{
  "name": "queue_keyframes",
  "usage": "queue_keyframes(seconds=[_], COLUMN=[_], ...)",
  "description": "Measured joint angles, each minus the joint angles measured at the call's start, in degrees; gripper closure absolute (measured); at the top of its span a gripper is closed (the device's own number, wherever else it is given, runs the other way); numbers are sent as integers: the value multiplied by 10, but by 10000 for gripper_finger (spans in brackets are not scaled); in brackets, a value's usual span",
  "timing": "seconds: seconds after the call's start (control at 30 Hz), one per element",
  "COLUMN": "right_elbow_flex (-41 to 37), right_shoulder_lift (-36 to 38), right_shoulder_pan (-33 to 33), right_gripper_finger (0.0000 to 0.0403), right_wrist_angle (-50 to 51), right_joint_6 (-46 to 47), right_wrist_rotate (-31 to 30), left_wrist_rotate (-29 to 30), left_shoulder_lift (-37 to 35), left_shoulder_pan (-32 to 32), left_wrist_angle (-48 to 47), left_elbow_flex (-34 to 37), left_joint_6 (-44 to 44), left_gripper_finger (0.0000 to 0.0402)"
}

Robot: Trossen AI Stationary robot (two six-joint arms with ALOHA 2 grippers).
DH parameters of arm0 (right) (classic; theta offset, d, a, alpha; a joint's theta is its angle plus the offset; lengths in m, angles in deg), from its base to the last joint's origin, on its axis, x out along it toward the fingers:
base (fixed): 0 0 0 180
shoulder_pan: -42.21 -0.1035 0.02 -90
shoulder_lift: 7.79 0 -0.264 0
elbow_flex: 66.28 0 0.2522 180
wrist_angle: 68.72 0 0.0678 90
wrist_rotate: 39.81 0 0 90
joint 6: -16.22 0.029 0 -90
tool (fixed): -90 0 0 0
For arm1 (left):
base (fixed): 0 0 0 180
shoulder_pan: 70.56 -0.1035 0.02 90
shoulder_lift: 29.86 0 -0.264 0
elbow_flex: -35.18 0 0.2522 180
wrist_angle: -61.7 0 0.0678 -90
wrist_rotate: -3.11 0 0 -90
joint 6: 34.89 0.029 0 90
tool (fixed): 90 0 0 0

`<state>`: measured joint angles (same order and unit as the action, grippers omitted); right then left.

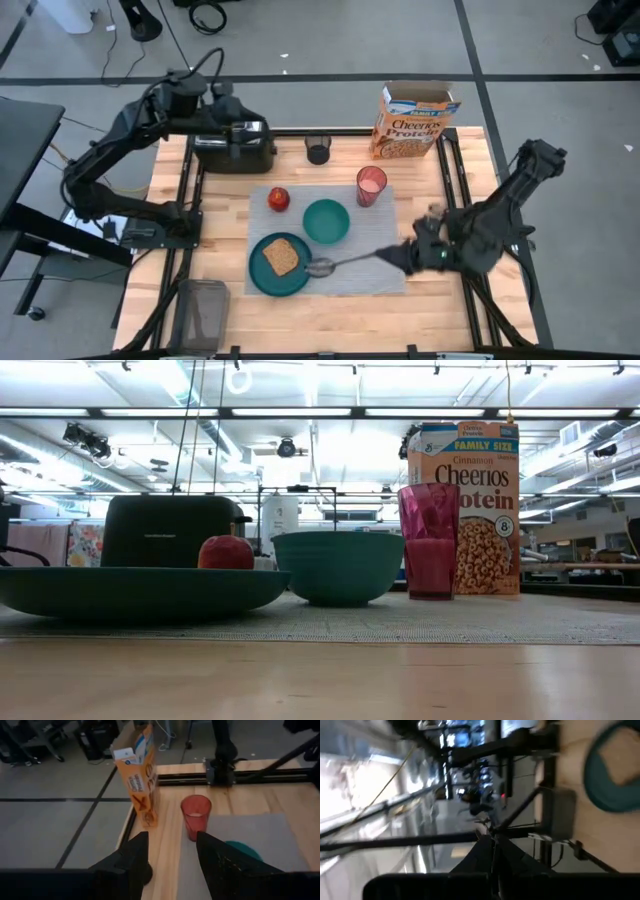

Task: Arrange a breakfast setting
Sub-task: Put the black spoon on the gray placemat to the bottom right of the dark green bowl

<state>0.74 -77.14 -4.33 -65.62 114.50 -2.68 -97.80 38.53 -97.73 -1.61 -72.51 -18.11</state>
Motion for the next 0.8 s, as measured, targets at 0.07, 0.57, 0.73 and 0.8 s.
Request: queue_keyframes(seconds=[0.07,0.57,0.73,0.8], right_elbow_flex=[0,-11,-31,-31], right_shoulder_lift=[-28,-132,-86,-42], right_shoulder_pan=[-21,-86,-84,-89], right_gripper_finger=[393,393,393,393], right_wrist_angle=[5,201,310,401], right_joint_6=[58,355,354,342], right_wrist_rotate=[-40,-221,-249,-251], left_wrist_rotate=[-13,-45,-43,-43], left_shoulder_lift=[-9,-34,-28,-28], left_shoulder_pan=[-4,4,11,21], left_wrist_angle=[-13,-35,9,38], left_elbow_flex=[0,0,0,1], left_joint_6=[-3,-95,-181,-200], left_gripper_finger=[230,230,230,230])
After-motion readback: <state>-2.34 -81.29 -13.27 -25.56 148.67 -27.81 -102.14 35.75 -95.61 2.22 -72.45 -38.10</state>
